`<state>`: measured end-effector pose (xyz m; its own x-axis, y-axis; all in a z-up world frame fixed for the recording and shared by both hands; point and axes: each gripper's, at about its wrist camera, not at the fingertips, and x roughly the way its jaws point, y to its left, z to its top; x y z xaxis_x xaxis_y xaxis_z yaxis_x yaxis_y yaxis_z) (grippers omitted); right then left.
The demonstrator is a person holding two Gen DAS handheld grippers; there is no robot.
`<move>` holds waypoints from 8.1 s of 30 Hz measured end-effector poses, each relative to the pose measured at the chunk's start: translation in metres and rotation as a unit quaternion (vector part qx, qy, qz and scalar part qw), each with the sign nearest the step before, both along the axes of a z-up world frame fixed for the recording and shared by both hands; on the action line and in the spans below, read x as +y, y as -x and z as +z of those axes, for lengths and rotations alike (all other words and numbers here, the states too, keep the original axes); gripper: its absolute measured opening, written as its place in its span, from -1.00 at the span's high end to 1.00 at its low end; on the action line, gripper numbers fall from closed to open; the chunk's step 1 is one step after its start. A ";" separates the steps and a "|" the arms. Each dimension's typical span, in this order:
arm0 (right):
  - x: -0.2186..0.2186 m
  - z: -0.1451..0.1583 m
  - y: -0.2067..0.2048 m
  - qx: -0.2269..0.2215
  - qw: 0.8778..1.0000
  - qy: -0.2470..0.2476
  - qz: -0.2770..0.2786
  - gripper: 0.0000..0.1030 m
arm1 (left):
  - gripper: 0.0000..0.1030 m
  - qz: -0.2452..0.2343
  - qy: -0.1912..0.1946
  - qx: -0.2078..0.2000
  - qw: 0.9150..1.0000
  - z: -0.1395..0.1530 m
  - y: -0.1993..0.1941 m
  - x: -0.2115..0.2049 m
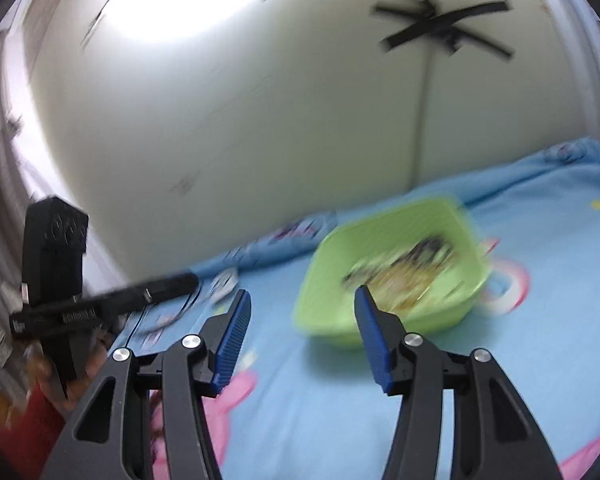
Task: Organize jewelry
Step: 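Carry the held charms to the green basin and open the grippers, then grasp the gold ring with the left gripper while the right grasps the red pendant's cord, then carry the ring and red pendant over the basin and open both grippers, then reach the right gripper to the dark purple bead bracelet and close on it, then close the left gripper on the purple bead bracelet beside the right gripper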
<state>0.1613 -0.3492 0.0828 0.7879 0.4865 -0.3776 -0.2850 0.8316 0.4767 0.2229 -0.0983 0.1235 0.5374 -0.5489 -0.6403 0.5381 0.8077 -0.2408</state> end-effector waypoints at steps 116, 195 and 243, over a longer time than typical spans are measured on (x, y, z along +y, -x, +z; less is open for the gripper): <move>0.159 -0.049 0.052 0.096 0.982 0.054 0.155 0.61 | 0.31 0.203 -0.026 0.060 0.977 -0.063 0.106 0.204; 0.035 -0.088 0.166 0.072 0.978 0.185 -0.064 0.86 | 0.85 -0.107 -0.098 0.007 0.989 -0.121 0.194 -0.096; 0.037 -0.089 0.175 0.070 0.979 0.178 -0.069 1.00 | 0.84 -0.113 -0.055 0.041 0.991 -0.119 0.185 -0.086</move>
<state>-0.0138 -0.3122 -0.0059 0.7651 0.1962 -0.6133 -0.1101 0.9783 0.1756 0.0376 -0.1840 0.0048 0.3522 -0.5739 -0.7393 0.6899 0.6930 -0.2093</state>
